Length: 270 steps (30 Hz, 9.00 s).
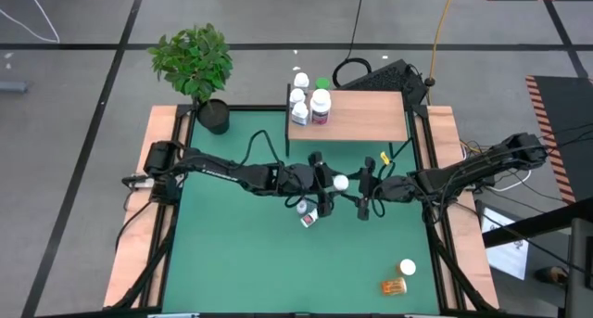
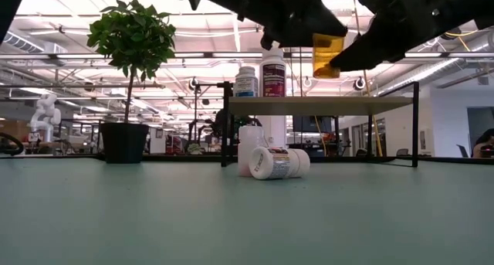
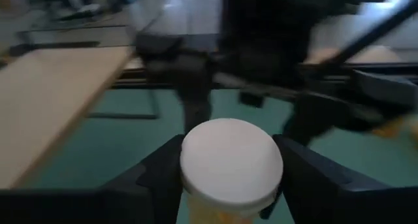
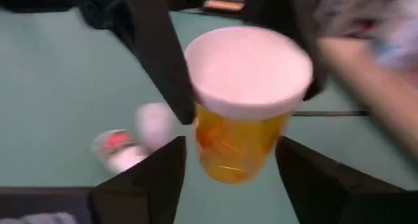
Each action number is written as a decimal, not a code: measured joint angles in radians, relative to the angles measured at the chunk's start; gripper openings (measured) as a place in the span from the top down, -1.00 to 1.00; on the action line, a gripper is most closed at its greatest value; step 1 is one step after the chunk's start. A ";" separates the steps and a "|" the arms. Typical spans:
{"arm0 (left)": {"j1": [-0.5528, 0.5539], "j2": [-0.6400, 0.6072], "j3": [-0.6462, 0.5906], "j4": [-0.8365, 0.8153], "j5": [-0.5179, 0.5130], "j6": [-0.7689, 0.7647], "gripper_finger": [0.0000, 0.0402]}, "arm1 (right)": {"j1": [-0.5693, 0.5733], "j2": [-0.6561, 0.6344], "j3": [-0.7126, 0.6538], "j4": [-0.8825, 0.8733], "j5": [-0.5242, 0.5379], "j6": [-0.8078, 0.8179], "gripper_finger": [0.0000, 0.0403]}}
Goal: Pick and place medicine bottles onto shelf by color
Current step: Put the top orange pill bottle on the shelf, then put the white and black pill bottle on the shelf
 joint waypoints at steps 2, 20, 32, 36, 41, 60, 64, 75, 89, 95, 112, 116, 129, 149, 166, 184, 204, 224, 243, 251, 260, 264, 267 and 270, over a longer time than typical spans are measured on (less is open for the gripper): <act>0.008 0.000 0.002 -0.002 -0.044 0.000 -0.12 | 0.001 -0.008 0.000 0.000 0.123 -0.033 -0.21; 0.201 -0.077 0.007 -0.046 -0.295 -0.118 -0.19 | 0.000 -0.108 -0.001 -0.023 0.408 -0.049 -0.63; 0.249 -0.057 0.006 -0.117 -0.249 -0.155 -0.14 | 0.000 -0.114 -0.001 -0.023 0.403 -0.051 -0.63; 0.266 -0.057 0.006 -0.122 -0.249 -0.145 -0.27 | 0.000 -0.114 -0.001 -0.023 0.403 -0.051 -0.63; 0.283 -0.057 0.006 -0.140 -0.249 -0.153 -0.34 | 0.000 -0.114 -0.002 -0.023 0.403 -0.051 -0.63; 0.300 -0.057 0.006 -0.121 -0.249 -0.108 -0.35 | 0.000 -0.114 -0.002 -0.023 0.402 -0.051 -0.63; 0.293 -0.057 0.006 -0.088 -0.227 -0.070 -0.35 | 0.000 -0.114 -0.002 -0.022 0.402 -0.036 -0.63; 0.259 -0.101 0.006 -0.116 -0.206 -0.039 -0.35 | 0.002 -0.114 -0.002 -0.032 0.348 -0.040 -0.63; -0.047 -0.288 0.006 -0.569 -0.205 -0.070 -0.35 | 0.003 -0.008 -0.002 0.026 -0.178 0.072 -0.63; -0.150 -0.224 -0.093 -0.459 -0.207 -0.149 -0.35 | 0.004 0.218 -0.002 0.216 -0.225 0.100 -0.63; -0.169 -0.186 -0.213 -0.354 -0.210 -0.231 -0.35 | -0.109 0.716 0.017 0.662 -0.452 -0.033 -0.63; -0.166 -0.186 -0.212 -0.335 -0.206 -0.229 -0.35 | -0.124 0.779 0.048 0.665 -0.509 -0.033 -0.59; -0.178 -0.186 -0.212 -0.367 -0.166 -0.305 -0.35 | -0.123 0.802 0.084 0.588 -0.541 -0.048 0.07; -0.157 -0.098 -0.209 -0.170 0.198 -0.415 -0.35 | 0.053 0.378 0.078 0.202 -0.394 -0.359 0.28; -0.080 -0.004 -0.211 -0.033 0.408 -0.535 -0.35 | 0.127 0.350 0.078 0.178 -0.186 -0.515 0.25; -0.066 -0.003 -0.212 -0.064 0.410 -0.490 0.21 | 0.127 0.350 0.078 0.174 -0.163 -0.467 0.22; -0.083 -0.003 -0.212 0.032 0.234 -0.326 0.12 | 0.127 -0.001 0.049 -0.069 -0.116 0.133 -0.58; -0.101 -0.003 -0.212 0.254 0.011 -0.183 0.16 | 0.131 0.105 -0.411 0.999 -0.064 0.319 -0.56; -0.120 -0.004 -0.213 0.311 -0.005 -0.124 0.18 | 0.161 0.406 -0.166 1.047 0.043 0.147 -0.25; -0.121 -0.005 -0.213 0.313 -0.008 -0.117 0.16 | 0.162 0.413 -0.166 1.069 0.040 0.120 -0.12; -0.121 -0.007 -0.213 0.315 -0.011 -0.120 0.12 | 0.160 0.414 -0.166 1.101 0.020 0.105 -0.24; -0.127 -0.007 -0.212 0.317 -0.018 -0.108 0.12 | 0.160 0.414 -0.166 1.106 0.015 0.110 -0.25; -0.128 -0.007 -0.211 0.322 -0.018 -0.086 0.17 | 0.160 0.416 -0.166 1.136 0.014 0.132 -0.25; -0.129 -0.008 -0.210 0.329 -0.014 -0.068 0.19 | 0.160 0.415 -0.166 1.152 0.011 0.155 -0.23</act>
